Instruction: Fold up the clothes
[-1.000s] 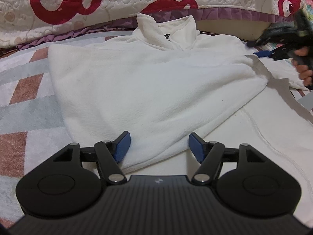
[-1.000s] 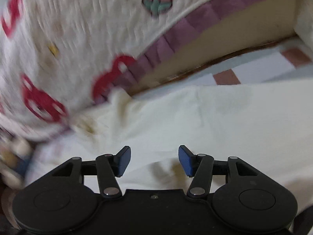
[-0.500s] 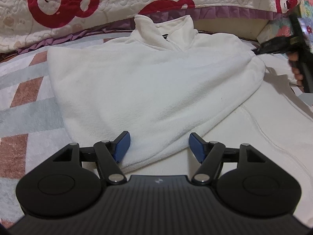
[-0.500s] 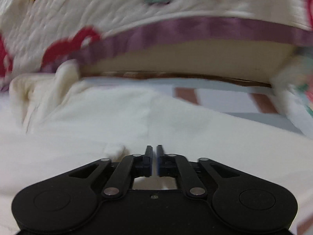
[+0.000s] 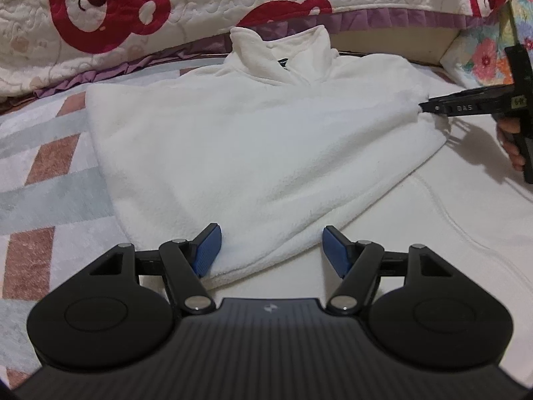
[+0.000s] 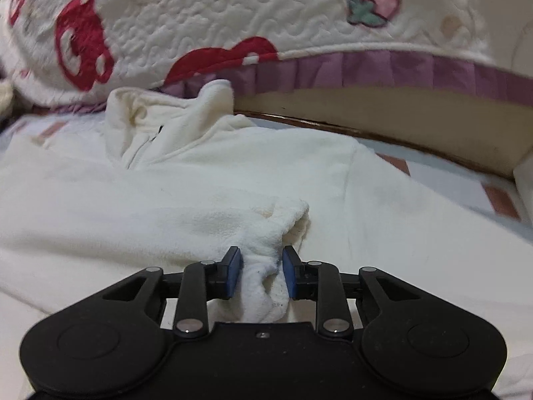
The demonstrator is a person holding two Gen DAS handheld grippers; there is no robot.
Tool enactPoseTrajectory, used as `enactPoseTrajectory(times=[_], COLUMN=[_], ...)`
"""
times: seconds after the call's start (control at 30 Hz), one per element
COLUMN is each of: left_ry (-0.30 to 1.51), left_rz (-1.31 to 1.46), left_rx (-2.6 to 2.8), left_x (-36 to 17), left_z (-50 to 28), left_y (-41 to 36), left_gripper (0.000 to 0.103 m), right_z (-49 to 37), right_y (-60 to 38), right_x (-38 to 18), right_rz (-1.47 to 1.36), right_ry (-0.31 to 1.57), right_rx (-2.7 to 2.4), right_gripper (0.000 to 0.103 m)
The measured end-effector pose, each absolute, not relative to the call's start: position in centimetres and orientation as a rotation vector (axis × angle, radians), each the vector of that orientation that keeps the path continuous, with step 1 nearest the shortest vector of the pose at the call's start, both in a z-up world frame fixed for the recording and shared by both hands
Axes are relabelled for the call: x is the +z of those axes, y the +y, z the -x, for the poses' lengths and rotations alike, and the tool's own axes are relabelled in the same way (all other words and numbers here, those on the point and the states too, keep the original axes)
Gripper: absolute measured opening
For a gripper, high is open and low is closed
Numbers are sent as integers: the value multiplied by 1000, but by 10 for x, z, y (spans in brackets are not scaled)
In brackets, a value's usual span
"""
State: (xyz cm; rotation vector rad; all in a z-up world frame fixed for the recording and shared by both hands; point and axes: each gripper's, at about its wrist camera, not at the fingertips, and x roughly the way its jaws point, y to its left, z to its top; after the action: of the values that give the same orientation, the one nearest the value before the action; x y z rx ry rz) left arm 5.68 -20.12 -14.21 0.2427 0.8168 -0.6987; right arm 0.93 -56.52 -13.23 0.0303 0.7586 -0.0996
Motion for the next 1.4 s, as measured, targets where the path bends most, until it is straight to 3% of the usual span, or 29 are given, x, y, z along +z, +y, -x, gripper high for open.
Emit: enactPoseTrajectory(times=[0.1,0.33,0.47,0.87,1.13,1.4], left_ry=[798,816,819,751,759,754], left_rz=[-269,-212,-237,-280,-207,-240], left_rx=[-687,-736,-761,-847,-817,-759], left_x=[-131,-105,-101,-93,-96,-95], left_z=[-49,-19,0,32,28,25], left_y=[-216,-244,-276,-394,-428,-409], left_gripper=[67,67,67,67,67,67], right_z=[-2,51,101,268,283,256], right_y=[-567,-604,-648,-861,-911,-930], right_x=[-130,-119,-109,-134,-151,-161], right_rz=[-52,-316,-401,-631,-732,-671], right_ry=[765,749,725,609,543,463], right_rx=[-86,-82,-142,-623,-682,-756], right_gripper=[30,42,54,57,62,68])
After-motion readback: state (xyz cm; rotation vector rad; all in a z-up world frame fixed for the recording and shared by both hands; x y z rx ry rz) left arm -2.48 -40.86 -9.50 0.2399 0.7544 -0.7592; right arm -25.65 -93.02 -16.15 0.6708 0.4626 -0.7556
